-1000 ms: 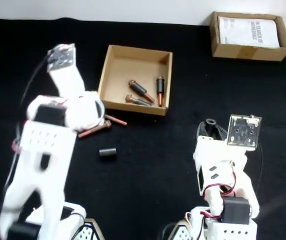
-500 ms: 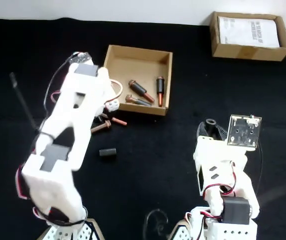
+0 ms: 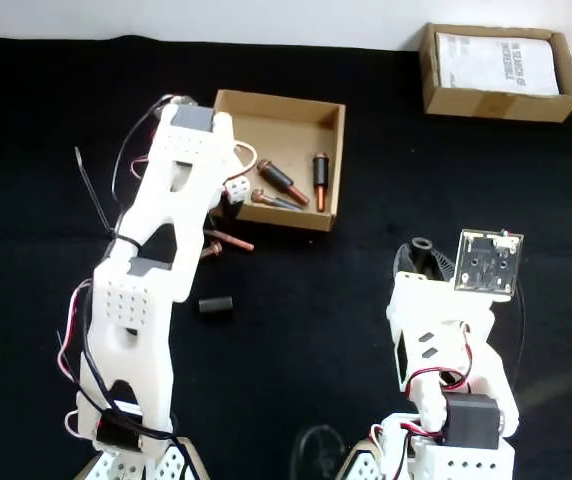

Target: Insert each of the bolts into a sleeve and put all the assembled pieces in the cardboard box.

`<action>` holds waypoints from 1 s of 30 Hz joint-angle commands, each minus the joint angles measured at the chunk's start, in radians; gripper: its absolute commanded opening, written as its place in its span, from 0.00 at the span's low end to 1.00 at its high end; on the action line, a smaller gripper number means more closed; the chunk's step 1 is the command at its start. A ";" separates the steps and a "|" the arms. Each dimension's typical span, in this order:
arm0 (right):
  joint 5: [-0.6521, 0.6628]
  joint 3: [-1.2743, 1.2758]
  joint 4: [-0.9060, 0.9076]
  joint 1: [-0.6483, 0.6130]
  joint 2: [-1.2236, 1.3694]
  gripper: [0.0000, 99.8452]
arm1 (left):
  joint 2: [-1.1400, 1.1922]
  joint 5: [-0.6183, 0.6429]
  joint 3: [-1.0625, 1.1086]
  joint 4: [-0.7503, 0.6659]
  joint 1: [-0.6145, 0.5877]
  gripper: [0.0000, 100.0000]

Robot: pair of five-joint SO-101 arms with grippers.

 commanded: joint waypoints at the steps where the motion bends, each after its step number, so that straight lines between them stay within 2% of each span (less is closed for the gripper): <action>1: 0.008 -0.004 -0.021 0.013 -0.013 0.01 | 0.016 0.023 -0.068 0.028 -0.025 0.10; 8: 0.009 -0.002 -0.021 0.013 -0.010 0.01 | 0.019 0.020 -0.077 0.095 -0.061 0.10; 20: 0.011 -0.002 -0.022 0.013 -0.010 0.01 | 0.033 0.021 -0.071 0.097 -0.079 0.10; 30: 0.011 -0.002 -0.022 0.013 -0.010 0.01 | 0.236 0.023 -0.117 0.075 -0.090 0.10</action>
